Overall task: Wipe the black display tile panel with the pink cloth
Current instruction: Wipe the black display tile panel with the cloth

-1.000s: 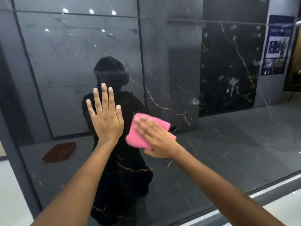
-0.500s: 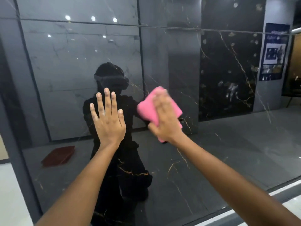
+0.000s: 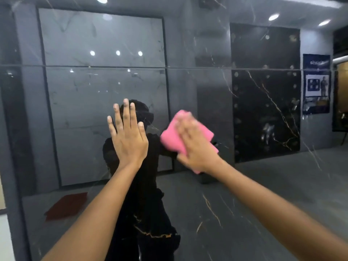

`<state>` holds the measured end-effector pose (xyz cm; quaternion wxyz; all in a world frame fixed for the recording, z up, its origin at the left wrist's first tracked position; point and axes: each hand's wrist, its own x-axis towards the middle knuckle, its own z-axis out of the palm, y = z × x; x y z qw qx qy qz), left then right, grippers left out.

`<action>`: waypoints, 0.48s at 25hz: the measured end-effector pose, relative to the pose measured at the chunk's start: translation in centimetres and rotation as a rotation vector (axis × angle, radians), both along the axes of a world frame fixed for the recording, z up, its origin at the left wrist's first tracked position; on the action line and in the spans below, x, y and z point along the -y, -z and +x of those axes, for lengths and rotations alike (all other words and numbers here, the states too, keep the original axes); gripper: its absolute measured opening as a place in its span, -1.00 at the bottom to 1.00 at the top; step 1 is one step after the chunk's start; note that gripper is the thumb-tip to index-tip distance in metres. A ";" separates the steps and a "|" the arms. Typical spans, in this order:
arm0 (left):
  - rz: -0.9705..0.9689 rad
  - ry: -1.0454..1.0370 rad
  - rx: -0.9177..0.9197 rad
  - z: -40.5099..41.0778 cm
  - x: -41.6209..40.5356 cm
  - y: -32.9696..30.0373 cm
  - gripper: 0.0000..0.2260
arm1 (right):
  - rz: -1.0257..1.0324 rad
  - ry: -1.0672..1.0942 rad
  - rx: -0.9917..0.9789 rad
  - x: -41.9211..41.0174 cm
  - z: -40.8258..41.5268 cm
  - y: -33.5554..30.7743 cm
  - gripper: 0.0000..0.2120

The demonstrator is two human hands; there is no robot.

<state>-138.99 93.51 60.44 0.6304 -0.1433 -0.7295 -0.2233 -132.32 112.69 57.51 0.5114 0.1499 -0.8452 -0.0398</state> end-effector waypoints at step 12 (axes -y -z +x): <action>-0.026 -0.067 0.011 -0.6 -0.2 0.6 -0.50 | -0.180 -0.007 -0.195 2.4 -1.6 -10.1 -0.18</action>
